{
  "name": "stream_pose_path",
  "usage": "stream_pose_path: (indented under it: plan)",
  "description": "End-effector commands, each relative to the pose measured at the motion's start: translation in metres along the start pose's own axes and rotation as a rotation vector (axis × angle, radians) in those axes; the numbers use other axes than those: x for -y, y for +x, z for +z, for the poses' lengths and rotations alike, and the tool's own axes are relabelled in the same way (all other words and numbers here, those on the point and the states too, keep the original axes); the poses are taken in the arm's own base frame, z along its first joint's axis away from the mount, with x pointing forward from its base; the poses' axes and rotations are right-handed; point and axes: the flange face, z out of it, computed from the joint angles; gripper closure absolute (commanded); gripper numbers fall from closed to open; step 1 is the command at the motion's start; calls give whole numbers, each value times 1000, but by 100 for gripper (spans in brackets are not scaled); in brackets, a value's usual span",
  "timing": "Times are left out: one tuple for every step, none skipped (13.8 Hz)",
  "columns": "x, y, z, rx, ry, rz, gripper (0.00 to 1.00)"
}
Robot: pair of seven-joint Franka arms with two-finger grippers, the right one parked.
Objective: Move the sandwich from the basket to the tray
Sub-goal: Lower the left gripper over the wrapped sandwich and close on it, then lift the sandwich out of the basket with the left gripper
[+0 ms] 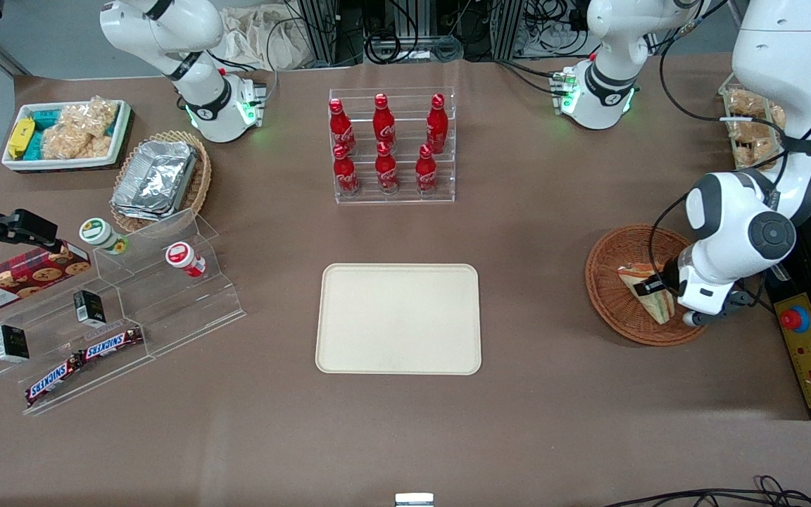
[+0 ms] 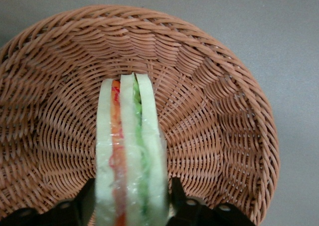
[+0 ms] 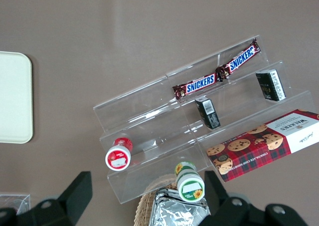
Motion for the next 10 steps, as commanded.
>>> stream_pose_path:
  plan:
    - [-7,2,-24,55,36,1,99]
    - [-12,7,-48,89,55,5,100]
    - [-18,13,-83,107,67,5,100]
    - [-27,19,-119,124,73,12,100]
    - [-35,23,-161,135,71,19,100]
    - [-41,28,-207,121,57,29,100]
    - [-49,28,-247,94,42,43,100]
    - [-55,26,-281,60,24,57,100]
    - [-58,24,-311,14,3,74,100]
    - [-62,20,-340,-39,-22,107,100]
